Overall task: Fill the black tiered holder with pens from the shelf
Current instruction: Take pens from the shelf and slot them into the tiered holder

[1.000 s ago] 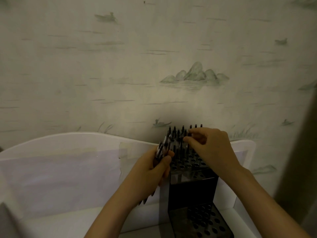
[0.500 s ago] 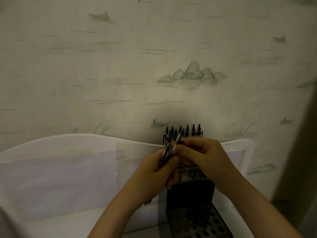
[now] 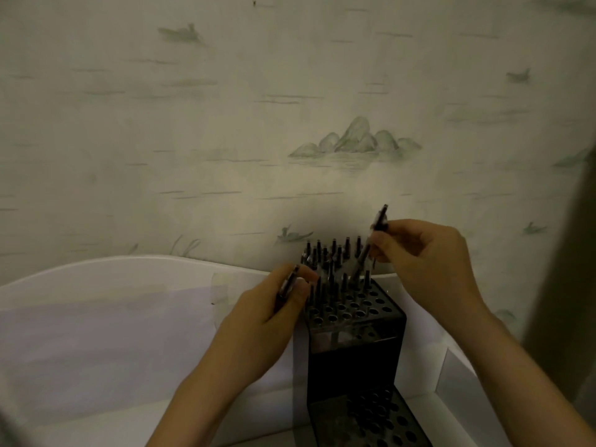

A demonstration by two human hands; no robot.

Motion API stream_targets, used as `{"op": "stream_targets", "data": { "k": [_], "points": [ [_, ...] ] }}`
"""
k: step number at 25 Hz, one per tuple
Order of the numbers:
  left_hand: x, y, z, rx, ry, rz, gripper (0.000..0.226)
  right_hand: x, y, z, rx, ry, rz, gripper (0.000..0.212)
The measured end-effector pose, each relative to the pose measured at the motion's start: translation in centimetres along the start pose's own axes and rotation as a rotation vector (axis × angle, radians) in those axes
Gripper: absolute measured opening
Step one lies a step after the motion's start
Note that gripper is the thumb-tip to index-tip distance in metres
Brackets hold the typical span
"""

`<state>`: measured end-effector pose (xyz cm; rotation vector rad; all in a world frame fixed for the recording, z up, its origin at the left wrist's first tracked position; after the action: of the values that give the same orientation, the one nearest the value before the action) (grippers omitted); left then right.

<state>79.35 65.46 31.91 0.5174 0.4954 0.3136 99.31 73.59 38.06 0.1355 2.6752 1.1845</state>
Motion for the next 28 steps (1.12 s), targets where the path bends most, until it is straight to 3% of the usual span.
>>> {"op": "stream_targets", "data": {
  "k": [7,12,18,22,26,28],
  "points": [
    [-0.3,-0.2,0.0,0.005,0.003,0.019,0.013,1.9,-0.2,1.4,-0.108,-0.174,-0.048,0.007],
    [0.0,-0.3,-0.7,-0.016,0.077,0.006,0.017,4.0,-1.4,3.4,-0.06,-0.259,-0.157,0.003],
    [1.7,-0.3,-1.6,-0.056,0.095,-0.072,0.017,3.0,-2.2,4.1,0.021,-0.183,-0.1,0.017],
    [2.8,-0.6,-1.4,-0.06,0.076,-0.117,0.018,1.9,-3.4,1.6,-0.07,-0.142,-0.046,0.016],
    [3.8,-0.7,-1.0,-0.069,-0.015,-0.159,0.011,4.6,-6.0,0.0,-0.033,0.128,-0.356,0.013],
    [4.3,-0.8,-0.6,-0.053,-0.017,-0.178,0.01,5.2,-6.4,0.4,0.012,0.18,-0.404,0.017]
  ]
}}
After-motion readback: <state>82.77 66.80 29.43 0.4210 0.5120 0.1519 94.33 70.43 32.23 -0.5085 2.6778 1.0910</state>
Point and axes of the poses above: each hand's wrist, its own y-axis towards the middle knuckle, its own x-axis out of the palm, z = x × y, the point moved 9 cm from there along y, towards the middle knuckle, and after that the axes turned 6 degrees about z, right-handed, at the moved point
